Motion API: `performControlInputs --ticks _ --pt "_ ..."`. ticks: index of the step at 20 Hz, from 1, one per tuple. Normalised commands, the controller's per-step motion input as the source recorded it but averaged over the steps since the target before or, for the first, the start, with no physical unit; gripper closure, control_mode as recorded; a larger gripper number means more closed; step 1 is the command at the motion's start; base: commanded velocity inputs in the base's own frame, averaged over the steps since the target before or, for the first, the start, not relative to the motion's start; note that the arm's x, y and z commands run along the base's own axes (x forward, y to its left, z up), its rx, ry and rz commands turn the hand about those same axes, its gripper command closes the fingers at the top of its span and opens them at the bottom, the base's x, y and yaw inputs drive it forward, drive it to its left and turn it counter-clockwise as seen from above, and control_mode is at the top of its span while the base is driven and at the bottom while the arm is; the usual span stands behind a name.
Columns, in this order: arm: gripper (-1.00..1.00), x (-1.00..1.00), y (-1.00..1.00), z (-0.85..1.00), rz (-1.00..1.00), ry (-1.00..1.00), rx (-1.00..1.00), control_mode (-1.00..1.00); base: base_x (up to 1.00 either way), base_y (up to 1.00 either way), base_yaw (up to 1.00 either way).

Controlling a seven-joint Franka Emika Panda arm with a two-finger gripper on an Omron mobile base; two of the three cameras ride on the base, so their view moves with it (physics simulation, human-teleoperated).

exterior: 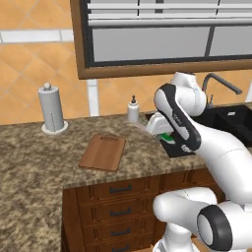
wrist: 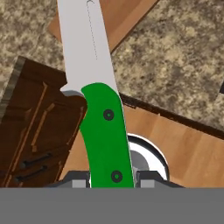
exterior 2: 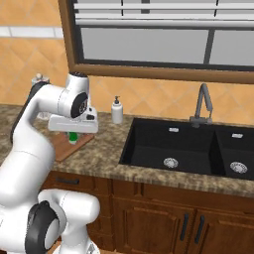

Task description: Pick up the knife from the drawer and place it on the cutting board. Then place the meat from the plate to the cutting board.

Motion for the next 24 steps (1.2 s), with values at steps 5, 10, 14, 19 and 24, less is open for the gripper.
performControlInputs --ticks 5,10,14,19,24 --pt "1.0 0.22 0.69 0.0 0.01 0.0 -0.18 -1.0 0.0 0.0 0.0" --pt "1.0 0.27 0.74 -0.03 0.02 0.0 -0.19 -1.0 0.0 0.0 0.0" --pt "1.0 0.08 0.73 -0.09 0.0 0.0 -0.07 -1.0 0.0 0.0 0.0" --pt "1.0 -0.01 0.47 -0.32 0.0 -0.07 -0.02 -1.0 0.0 0.0 0.0" --pt "1.0 0.13 0.13 -0.63 0.03 -0.04 -0.01 -1.0 0.0 0.0 0.0"
